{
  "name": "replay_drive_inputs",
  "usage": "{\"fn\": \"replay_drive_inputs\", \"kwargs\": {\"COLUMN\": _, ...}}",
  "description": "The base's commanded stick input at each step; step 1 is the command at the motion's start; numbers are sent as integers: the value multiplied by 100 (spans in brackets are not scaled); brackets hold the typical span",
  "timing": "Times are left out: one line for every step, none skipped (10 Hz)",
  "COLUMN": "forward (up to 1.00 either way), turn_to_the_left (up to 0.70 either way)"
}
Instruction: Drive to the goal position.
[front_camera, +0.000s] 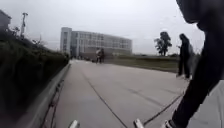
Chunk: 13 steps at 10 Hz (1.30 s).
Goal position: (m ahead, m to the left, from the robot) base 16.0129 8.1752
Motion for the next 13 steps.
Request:
{"fn": "replay_drive_inputs", "kwargs": {"forward": 70, "turn_to_the_left": 34}}
{"fn": "replay_drive_inputs", "kwargs": {"forward": 70, "turn_to_the_left": 34}}
{"fn": "replay_drive_inputs", "kwargs": {"forward": 70, "turn_to_the_left": 34}}
{"fn": "replay_drive_inputs", "kwargs": {"forward": 70, "turn_to_the_left": 34}}
{"fn": "replay_drive_inputs", "kwargs": {"forward": 70, "turn_to_the_left": 34}}
{"fn": "replay_drive_inputs", "kwargs": {"forward": 70, "turn_to_the_left": 34}}
{"fn": "replay_drive_inputs", "kwargs": {"forward": 70, "turn_to_the_left": 34}}
{"fn": "replay_drive_inputs", "kwargs": {"forward": 70, "turn_to_the_left": 34}}
{"fn": "replay_drive_inputs", "kwargs": {"forward": 70, "turn_to_the_left": 12}}
{"fn": "replay_drive_inputs", "kwargs": {"forward": 70, "turn_to_the_left": 0}}
{"fn": "replay_drive_inputs", "kwargs": {"forward": 70, "turn_to_the_left": 0}}
{"fn": "replay_drive_inputs", "kwargs": {"forward": 70, "turn_to_the_left": 0}}
{"fn": "replay_drive_inputs", "kwargs": {"forward": 70, "turn_to_the_left": 0}}
